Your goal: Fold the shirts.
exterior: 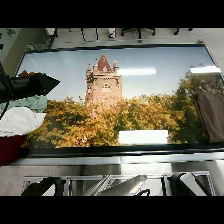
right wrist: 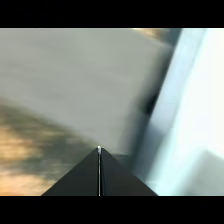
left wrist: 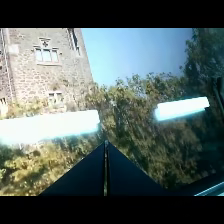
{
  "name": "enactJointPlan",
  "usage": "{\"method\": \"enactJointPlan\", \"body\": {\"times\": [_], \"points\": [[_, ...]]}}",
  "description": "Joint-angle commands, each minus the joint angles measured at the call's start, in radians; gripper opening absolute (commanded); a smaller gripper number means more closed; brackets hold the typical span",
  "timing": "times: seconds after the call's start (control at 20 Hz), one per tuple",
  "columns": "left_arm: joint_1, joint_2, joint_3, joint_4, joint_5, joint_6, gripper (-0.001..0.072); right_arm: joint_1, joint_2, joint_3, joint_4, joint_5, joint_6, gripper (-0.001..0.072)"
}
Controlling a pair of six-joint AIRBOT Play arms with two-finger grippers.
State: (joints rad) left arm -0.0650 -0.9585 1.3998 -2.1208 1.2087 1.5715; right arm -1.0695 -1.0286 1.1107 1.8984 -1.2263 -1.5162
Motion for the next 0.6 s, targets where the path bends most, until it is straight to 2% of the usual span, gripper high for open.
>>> {"method": "enactJointPlan", "body": {"times": [0.0,0.1,0.2,0.35,0.45,0.55], "points": [[-0.001,0.0,0.0,0.0,0.036,-0.001,0.0022,0.186,0.125,0.003,0.242,0.021,-0.07,0.0026],[-0.017,0.028,-0.056,0.002,0.036,-0.001,0.0022,0.415,0.176,-0.01,0.208,-0.004,-0.07,0.0026],[-0.076,0.112,-0.21,-0.003,0.005,-0.002,0.0022,0.671,0.242,-0.074,0.174,-0.014,-0.055,0.0026],[-0.229,0.24,-0.475,0.006,-0.079,-0.029,0.0022,1.062,0.323,-0.247,0.149,0.077,0.003,0.0026],[-0.298,0.3,-0.599,0.007,-0.142,-0.068,0.0022,1.228,0.336,-0.32,0.063,0.167,0.071,0.0026],[-0.327,0.33,-0.658,0.006,-0.158,-0.085,0.0022,1.305,0.32,-0.333,0.061,0.172,0.081,0.0027]]}}
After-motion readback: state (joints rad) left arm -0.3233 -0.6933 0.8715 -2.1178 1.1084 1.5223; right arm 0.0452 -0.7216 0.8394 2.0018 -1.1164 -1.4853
